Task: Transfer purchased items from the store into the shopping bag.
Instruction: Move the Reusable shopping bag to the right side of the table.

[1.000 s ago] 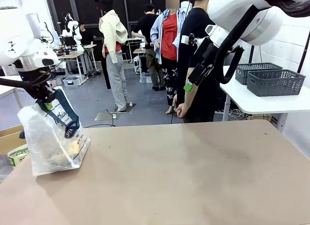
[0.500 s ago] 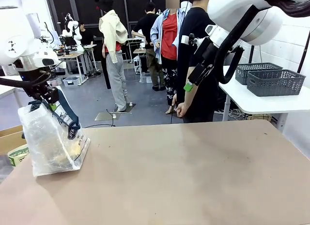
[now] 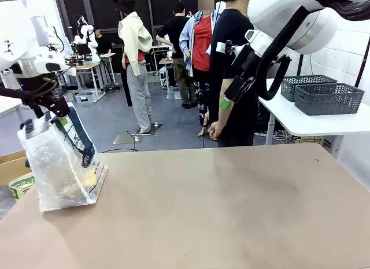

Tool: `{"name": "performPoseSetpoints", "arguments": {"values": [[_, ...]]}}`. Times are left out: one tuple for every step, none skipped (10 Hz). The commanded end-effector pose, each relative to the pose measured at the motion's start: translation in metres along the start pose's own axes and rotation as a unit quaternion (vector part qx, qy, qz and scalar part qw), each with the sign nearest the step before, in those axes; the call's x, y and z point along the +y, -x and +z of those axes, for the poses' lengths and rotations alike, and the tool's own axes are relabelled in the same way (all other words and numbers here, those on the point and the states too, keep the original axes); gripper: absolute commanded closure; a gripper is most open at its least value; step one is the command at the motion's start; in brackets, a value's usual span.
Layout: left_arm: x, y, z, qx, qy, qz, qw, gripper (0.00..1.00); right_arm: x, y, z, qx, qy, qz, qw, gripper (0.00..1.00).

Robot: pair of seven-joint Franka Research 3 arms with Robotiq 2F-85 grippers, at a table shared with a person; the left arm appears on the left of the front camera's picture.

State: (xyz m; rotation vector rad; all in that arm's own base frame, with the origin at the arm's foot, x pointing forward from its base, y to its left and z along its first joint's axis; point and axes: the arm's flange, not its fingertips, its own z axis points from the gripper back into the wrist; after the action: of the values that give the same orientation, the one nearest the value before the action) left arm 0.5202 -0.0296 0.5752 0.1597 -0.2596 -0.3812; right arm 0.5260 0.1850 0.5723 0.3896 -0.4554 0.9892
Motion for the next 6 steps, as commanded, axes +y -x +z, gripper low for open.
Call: {"name": "performPoseSetpoints", "arguments": {"values": [[0.004, 0.0, 0.011, -0.003, 0.015, -0.007, 1.0, 0.0, -0.001, -0.001, -0.001, 0.001, -0.003, -0.005, 1.0, 0.0], [0.005, 0.0, 0.016, -0.007, 0.021, -0.004, 1.0, 0.0, -0.001, -0.001, -0.001, 0.001, -0.003, -0.005, 1.0, 0.0], [0.005, 0.002, 0.023, -0.011, 0.018, -0.001, 1.0, 0.0, -0.001, -0.001, -0.001, 0.001, -0.003, -0.005, 1.0, 0.0], [0.006, 0.001, 0.028, -0.02, 0.018, -0.002, 1.0, 0.0, -0.001, -0.001, -0.001, 0.001, -0.003, -0.005, 1.0, 0.0], [0.005, 0.002, 0.041, -0.026, 0.043, -0.016, 0.999, 0.0, -0.001, -0.001, -0.001, 0.001, -0.003, -0.005, 1.0, 0.0], [0.005, 0.001, 0.051, -0.029, 0.076, -0.037, 0.996, 0.0, -0.001, -0.001, -0.001, 0.001, -0.003, -0.005, 1.0, 0.0]]}}
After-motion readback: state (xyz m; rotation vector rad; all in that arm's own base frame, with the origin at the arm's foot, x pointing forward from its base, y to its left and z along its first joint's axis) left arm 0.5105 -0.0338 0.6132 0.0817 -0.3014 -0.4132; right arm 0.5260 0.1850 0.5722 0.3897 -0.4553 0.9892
